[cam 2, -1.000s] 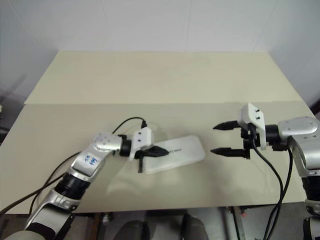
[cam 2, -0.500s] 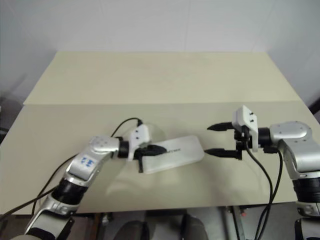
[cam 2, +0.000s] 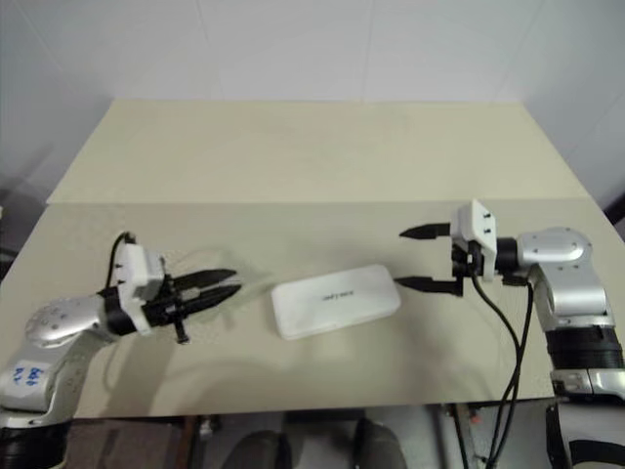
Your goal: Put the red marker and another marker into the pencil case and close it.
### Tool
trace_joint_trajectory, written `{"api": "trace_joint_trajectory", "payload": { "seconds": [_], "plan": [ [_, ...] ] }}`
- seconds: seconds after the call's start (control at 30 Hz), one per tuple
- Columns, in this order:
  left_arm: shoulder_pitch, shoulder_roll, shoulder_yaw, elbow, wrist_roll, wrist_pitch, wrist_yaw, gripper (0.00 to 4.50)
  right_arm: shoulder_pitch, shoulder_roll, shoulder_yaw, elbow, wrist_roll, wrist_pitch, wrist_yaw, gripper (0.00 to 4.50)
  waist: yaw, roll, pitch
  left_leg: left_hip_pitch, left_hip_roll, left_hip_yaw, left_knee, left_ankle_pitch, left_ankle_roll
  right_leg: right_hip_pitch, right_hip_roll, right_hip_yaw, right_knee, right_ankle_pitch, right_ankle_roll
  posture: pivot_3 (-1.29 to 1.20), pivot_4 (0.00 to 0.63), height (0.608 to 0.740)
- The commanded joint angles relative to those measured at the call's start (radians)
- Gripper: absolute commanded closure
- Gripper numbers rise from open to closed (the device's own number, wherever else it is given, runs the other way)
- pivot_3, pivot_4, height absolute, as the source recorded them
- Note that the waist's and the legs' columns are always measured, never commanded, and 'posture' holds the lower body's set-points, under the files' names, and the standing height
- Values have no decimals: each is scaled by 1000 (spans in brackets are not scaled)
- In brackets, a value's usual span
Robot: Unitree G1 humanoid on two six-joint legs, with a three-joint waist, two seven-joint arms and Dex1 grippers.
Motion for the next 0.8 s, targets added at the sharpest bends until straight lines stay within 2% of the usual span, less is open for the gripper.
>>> {"api": "trace_joint_trajectory", "payload": {
  "seconds": [0.03,0.2,0.47,0.8],
  "plan": [
    [33,35,64,-50,-43,-36,-13,1812,-40,8,-22,70,-15,-83,10,0,-4,0,0,0,0,0,0,0,0,0,0,0,0,0,0,0,150,740],
    [-13,37,32,-33,-71,-49,-15,69,-80,4,-50,210,-32,-123,-25,0,-5,1,0,0,0,1,0,0,0,0,0,0,0,0,0,0,150,740],
    [-101,29,-67,16,-62,-55,-21,30,-4,-27,-105,155,-3,-74,-39,0,-5,1,0,0,0,1,-1,0,0,0,1,0,1,0,0,0,150,740],
    [-121,54,-88,23,-65,-33,-19,30,114,-4,-128,24,8,-48,-115,0,-5,1,0,0,0,1,-1,0,0,-1,1,0,0,0,0,0,150,740]
  ]
}}
